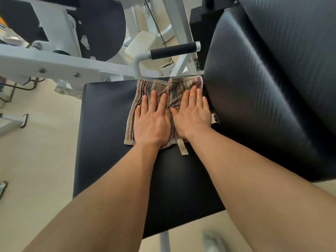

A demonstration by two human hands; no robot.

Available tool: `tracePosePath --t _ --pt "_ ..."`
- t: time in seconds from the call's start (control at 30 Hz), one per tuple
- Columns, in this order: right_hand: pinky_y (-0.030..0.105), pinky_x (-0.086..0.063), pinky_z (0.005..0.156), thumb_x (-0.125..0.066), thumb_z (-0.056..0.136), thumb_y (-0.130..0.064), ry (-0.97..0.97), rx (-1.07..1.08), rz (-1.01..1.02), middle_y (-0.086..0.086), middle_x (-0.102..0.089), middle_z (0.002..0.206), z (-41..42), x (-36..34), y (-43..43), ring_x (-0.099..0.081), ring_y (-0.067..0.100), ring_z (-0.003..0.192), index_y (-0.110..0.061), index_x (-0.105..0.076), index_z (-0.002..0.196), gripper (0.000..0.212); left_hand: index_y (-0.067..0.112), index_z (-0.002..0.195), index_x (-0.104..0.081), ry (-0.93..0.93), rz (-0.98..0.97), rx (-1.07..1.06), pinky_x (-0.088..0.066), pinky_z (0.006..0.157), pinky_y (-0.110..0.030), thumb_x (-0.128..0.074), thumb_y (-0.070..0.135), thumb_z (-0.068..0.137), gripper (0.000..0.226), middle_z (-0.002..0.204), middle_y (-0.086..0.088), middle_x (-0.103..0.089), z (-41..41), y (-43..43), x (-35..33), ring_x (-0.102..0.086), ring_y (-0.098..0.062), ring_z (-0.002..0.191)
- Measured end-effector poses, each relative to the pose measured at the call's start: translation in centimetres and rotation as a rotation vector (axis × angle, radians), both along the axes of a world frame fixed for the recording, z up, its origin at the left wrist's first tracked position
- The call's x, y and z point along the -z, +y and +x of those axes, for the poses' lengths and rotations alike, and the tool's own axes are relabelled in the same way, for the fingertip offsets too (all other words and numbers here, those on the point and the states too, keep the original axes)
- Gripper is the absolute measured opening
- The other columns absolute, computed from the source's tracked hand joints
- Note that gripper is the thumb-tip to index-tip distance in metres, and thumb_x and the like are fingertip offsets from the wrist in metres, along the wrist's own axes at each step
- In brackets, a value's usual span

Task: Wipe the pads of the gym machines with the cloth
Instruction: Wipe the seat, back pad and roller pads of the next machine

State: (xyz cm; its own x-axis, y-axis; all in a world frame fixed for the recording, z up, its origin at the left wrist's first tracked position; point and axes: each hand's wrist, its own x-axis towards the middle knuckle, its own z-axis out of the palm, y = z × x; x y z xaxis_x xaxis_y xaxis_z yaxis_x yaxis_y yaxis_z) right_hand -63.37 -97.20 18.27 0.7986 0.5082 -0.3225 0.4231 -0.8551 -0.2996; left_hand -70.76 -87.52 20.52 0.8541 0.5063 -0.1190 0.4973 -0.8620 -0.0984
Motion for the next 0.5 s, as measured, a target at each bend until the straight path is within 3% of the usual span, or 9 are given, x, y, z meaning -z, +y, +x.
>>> tracePosePath --t 0.2,0.27,0.37,0.5 --pt "0.046 0.004 0.126 -0.013 0.106 -0.052 0.015 0.017 -0.047 0.019 0.012 0.168 4.8 -0.9 3.4 0.010 0.033 0.156 -0.006 0.007 0.159 0.074 0.038 0.160 -0.001 0.002 -0.024 -0.018 0.000 0.127 -0.042 -0.013 0.049 0.105 0.058 0.170 0.005 0.006 5.7 2.6 0.3 0.009 -0.020 0.156" --pt "0.048 -0.001 0.126 -0.015 0.106 -0.051 -0.002 0.001 -0.031 0.019 -0.006 0.168 7.2 -0.7 4.8 -0.003 0.035 0.156 -0.009 -0.006 0.160 0.069 0.037 0.159 -0.015 -0.016 0.004 -0.028 -0.004 0.126 -0.043 -0.015 0.047 0.105 0.055 0.169 0.002 -0.010 7.9 3.9 0.5 -0.002 -0.022 0.156" --pt "0.051 -0.018 0.120 -0.015 0.106 -0.049 -0.022 -0.020 -0.032 0.015 -0.053 0.143 10.1 -0.6 6.2 -0.045 0.034 0.136 -0.014 -0.046 0.143 0.059 0.028 0.126 -0.055 -0.068 0.077 -0.001 -0.028 0.115 -0.044 -0.024 0.043 0.105 0.040 0.136 -0.003 -0.058 10.8 5.3 0.7 -0.046 -0.028 0.132" --pt "0.049 -0.030 0.106 -0.016 0.105 -0.046 0.002 0.013 0.063 0.008 -0.067 0.109 10.8 -0.5 6.6 -0.059 0.029 0.108 -0.019 -0.065 0.115 0.057 0.025 0.096 -0.058 -0.074 0.066 0.022 -0.043 0.092 -0.044 -0.029 0.040 0.103 0.033 0.103 0.000 -0.069 12.2 6.2 0.3 -0.061 -0.027 0.099"
